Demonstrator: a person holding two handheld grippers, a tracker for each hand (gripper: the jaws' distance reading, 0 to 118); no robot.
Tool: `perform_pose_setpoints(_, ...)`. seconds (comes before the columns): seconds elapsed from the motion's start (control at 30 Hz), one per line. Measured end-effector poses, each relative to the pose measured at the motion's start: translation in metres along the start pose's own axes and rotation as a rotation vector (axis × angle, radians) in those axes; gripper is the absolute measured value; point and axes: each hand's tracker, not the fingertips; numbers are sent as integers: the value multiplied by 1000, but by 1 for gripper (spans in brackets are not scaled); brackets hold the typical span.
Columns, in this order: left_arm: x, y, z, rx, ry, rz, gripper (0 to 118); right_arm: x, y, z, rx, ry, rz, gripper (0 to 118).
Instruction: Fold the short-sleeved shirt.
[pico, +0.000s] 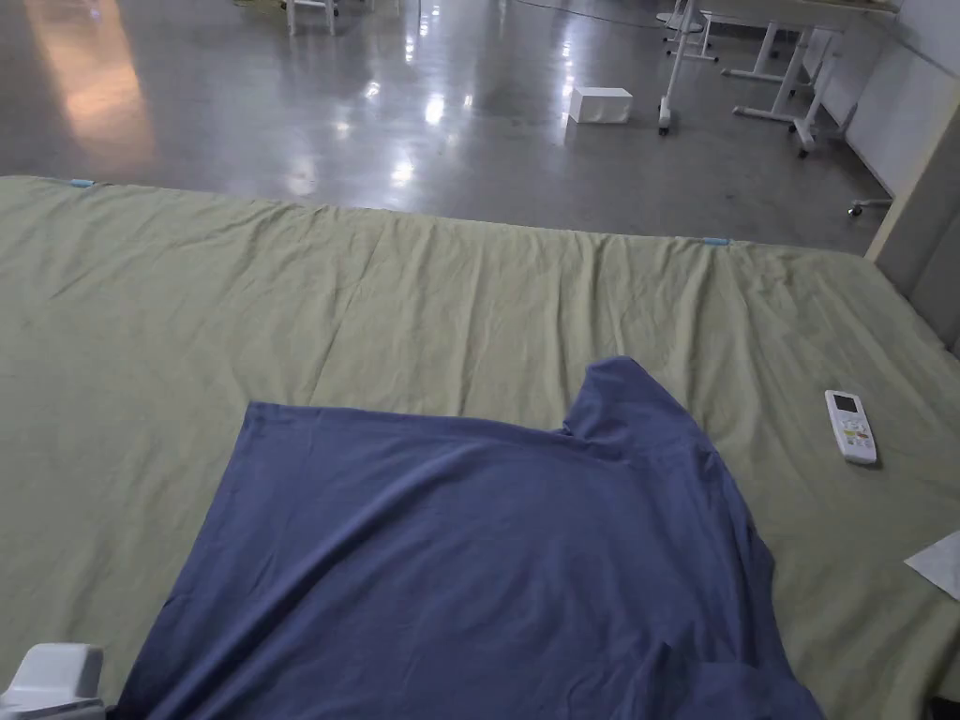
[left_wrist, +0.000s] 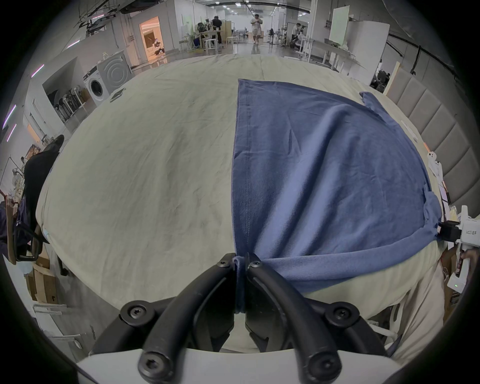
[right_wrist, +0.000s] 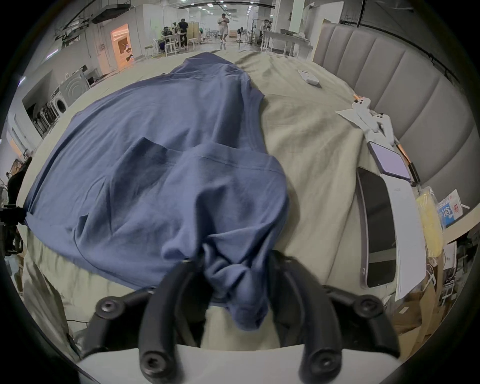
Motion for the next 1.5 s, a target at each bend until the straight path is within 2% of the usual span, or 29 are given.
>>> perform_pose_setpoints(0.1, 1, -1, -1, -2, 3, -8, 6, -10, 1, 0, 5, -13, 49, 7)
perform_pose_setpoints(0.3, -1, -4, 2, 12, -5, 21, 6, 2, 3, 11, 8, 20, -2, 6)
perform_pose_setpoints(0.57, -9, 12, 23, 111, -44, 66, 6, 2, 16, 50, 90, 28, 5, 6)
perform_pose_setpoints(0.9, 1, 63, 36, 222, -38, 45, 6, 8, 77, 57, 182, 53, -51, 6)
perform_pose_setpoints(0.97, 5, 78, 34, 242, -28, 35, 6, 7, 94, 53, 195, 45, -44, 6)
perform_pose_setpoints(1.17, 14, 124, 12, 286, -4, 20, 6, 3, 144, 25, 227, 17, -120, 6)
perform_pose_setpoints(1.33, 19, 152, -22, 267, 25, 18, 6, -4, 175, -12, 191, -4, -148, 6)
perform_pose_setpoints(1.5, 18, 168, -62, 234, 40, 20, 6, -13, 193, -52, 125, -28, -125, 7)
